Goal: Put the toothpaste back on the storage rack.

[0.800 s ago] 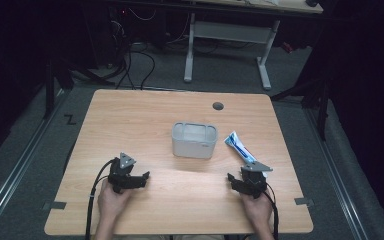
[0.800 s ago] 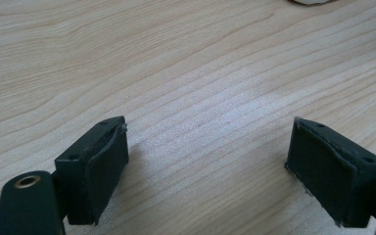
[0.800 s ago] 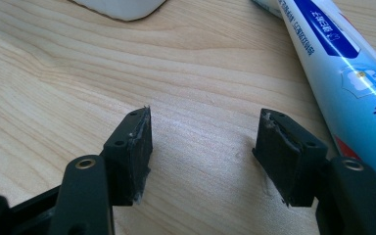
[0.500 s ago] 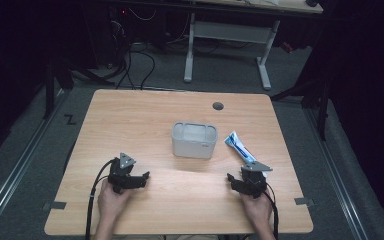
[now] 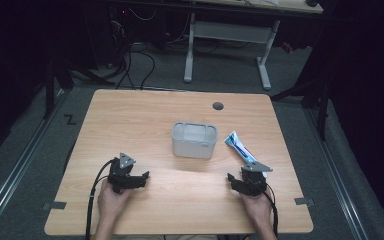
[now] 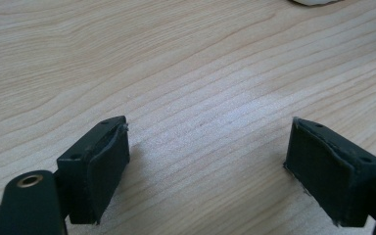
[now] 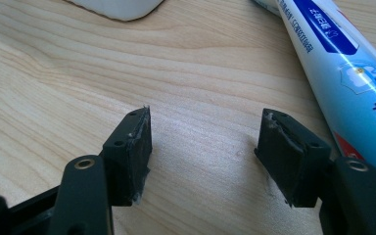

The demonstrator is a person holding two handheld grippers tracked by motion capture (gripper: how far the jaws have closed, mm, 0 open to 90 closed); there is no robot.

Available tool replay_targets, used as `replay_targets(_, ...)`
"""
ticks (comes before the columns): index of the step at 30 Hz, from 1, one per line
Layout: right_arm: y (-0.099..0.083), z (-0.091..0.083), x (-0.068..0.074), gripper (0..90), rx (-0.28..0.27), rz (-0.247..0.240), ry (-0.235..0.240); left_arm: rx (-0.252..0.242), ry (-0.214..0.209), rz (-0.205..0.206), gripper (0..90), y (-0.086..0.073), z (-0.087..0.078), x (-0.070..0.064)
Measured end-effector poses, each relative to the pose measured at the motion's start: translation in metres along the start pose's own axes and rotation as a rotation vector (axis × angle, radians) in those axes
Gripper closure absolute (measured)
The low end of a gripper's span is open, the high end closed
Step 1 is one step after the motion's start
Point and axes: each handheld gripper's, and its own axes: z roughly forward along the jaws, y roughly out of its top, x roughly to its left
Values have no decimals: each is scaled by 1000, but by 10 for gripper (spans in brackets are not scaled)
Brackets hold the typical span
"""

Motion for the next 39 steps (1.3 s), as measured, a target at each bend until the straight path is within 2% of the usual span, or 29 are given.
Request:
replay_targets(6, 0, -2, -3, 459, -6, 33, -4, 0, 1, 0, 167, 0, 0, 0)
replay_targets(16, -6, -9, -9, 476, -14, 48, -11, -1, 3, -6, 170, 0, 0, 0)
replay_targets(39, -19, -46, -33, 512, -93, 117, -14, -2, 6, -9, 172, 0, 0, 0)
